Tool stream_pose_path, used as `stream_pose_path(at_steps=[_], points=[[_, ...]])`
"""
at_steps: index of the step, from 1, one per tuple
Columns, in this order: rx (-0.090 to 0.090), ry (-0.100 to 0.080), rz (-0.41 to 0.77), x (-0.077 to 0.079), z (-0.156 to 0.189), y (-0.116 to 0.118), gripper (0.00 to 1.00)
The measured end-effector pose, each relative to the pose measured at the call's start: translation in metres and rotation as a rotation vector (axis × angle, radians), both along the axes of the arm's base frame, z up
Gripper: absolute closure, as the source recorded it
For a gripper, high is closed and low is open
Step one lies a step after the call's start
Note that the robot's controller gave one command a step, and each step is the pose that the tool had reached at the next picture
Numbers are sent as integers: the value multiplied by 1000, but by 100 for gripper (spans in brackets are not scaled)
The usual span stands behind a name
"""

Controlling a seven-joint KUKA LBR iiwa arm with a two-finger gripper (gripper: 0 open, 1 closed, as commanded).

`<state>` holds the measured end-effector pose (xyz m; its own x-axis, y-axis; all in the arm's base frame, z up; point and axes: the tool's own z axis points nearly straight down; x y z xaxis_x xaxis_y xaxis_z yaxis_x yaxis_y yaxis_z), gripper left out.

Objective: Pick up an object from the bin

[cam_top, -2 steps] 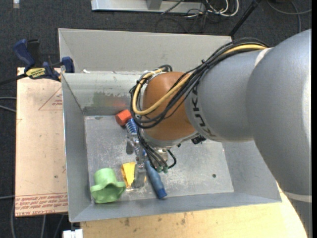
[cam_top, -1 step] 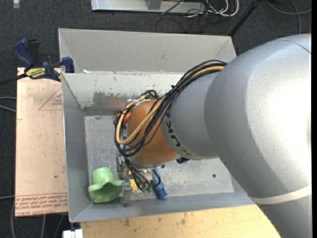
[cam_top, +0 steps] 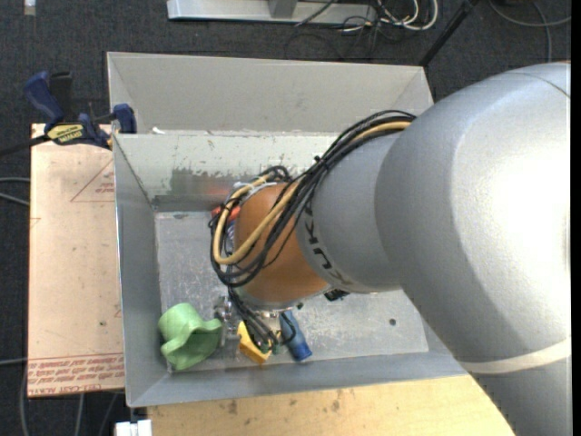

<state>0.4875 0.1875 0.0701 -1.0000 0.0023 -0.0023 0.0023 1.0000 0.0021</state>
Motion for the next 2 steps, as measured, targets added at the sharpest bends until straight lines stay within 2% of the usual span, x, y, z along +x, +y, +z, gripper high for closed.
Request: stream_pose_path(at_steps=[1, 2], points=[[1, -7, 60, 6, 138, -4, 100], [-1, 1, 61, 4, 133, -5, 0]])
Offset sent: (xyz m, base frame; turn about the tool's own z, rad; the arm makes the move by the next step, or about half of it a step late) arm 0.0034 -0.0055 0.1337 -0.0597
